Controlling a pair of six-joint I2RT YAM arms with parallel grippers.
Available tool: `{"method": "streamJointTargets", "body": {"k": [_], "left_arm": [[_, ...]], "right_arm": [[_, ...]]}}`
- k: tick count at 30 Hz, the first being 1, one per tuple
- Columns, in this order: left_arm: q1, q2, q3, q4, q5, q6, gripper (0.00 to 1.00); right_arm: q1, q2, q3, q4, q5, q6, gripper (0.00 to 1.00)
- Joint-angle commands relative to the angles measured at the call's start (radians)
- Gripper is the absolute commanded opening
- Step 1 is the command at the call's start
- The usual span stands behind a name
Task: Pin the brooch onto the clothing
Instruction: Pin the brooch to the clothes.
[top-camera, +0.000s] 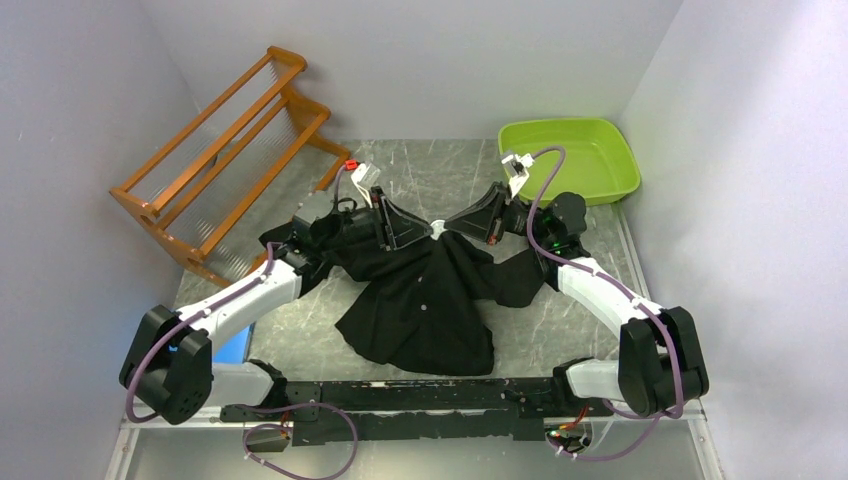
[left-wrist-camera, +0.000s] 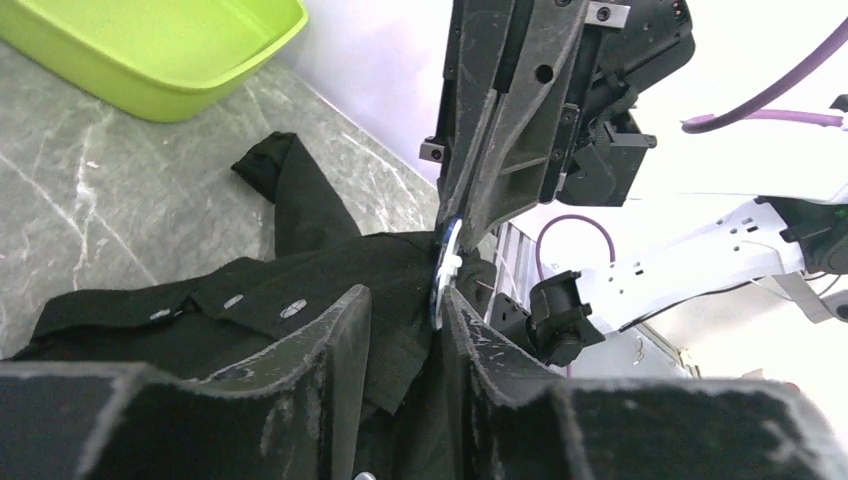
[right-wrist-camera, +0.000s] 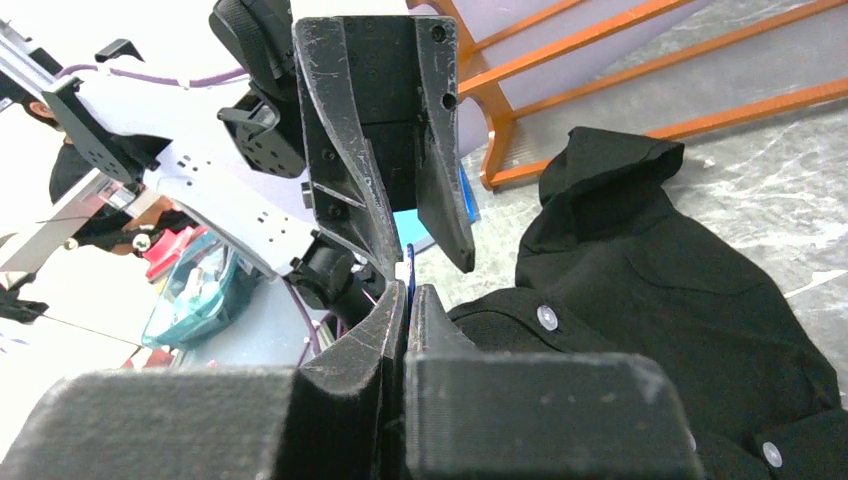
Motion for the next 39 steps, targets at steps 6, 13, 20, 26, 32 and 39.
{"method": "streamJointTargets", "body": {"k": [6,13,20,26,32,39], "left_arm": [[-0.005,0.018,0.022,0.095,0.047,-0.021,0.26],[-0.015,0.023,0.026,0.081,0.056,-0.012,0.30],[-0.019,0.037,0.034,0.096,0.070,-0.014,0.31],[-0.019,0.025,0.033,0.085,0.065,-0.007,0.03],[-0.020,0.004,0.031,0.068,0.071,0.001,0.03],[-0.021,-0.014,0.045,0.009,0.113,0.037,0.03]], "right_arm": [[-0.002,-0.009,0.006,0.104,0.022,0.040,0.00],[-0.002,-0.007,0.010,0.100,0.024,0.041,0.00],[-0.002,-0.002,0.010,0.118,0.025,0.058,0.00],[-0.002,-0.001,0.012,0.079,0.015,0.027,0.04],[-0.014,-0.105,0.027,-0.228,0.062,-0.215,0.97],[-0.017,-0.187,0.087,-0.574,0.059,-0.497,1.00]]}}
